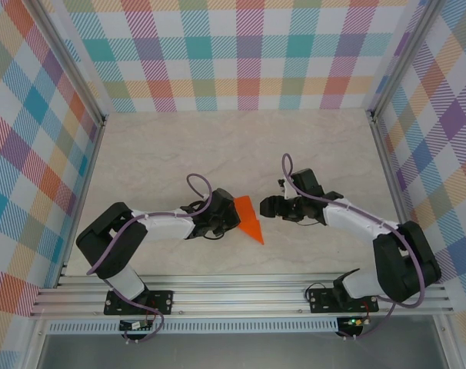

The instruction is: Fold a paper plane with a square sheet of paper (pick it up from the middle)

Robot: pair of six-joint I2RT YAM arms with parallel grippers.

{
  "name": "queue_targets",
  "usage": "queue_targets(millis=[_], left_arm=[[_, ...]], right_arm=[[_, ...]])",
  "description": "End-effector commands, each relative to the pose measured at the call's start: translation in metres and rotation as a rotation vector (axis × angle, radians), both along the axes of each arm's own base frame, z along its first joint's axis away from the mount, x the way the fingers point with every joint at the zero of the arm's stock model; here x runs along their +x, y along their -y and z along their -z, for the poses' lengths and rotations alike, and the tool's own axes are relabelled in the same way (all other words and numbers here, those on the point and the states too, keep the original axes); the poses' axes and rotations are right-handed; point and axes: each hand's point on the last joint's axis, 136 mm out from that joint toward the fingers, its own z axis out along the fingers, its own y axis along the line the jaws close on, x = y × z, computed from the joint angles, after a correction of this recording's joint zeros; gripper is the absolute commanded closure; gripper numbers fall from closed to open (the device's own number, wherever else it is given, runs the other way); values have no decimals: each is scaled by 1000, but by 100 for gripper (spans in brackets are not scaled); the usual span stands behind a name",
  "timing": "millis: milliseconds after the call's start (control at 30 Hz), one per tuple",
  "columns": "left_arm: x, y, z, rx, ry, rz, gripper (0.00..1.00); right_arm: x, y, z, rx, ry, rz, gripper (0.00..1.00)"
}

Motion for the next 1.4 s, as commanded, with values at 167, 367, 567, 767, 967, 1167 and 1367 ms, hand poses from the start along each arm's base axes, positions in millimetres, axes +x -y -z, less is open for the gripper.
queue_targets(millis=[167,367,567,767,967,1167,1367], left_arm=[[0,9,-2,15,-26,11,100],[1,16,0,22,-69,23,100],[-1,22,-1,17,-107,40,100],[1,23,-8,7,-114,43,100],[2,22,-11,15,-118,45,100],[2,20,-11,21,-118,46,100],[2,21,-12,17,-120,47,100]], right_arm=[[-6,32,4,-106,56,89,0],[-24,-3,9,34,-13,-95,26],[-25,-1,13,-38,296,-119,32],[-37,-18,11,-118,529,-301,37],[-41,-41,18,-211,676,-440,49],[-48,-55,23,-223,753,-534,51],[-49,-62,34,-271,785,-582,52]])
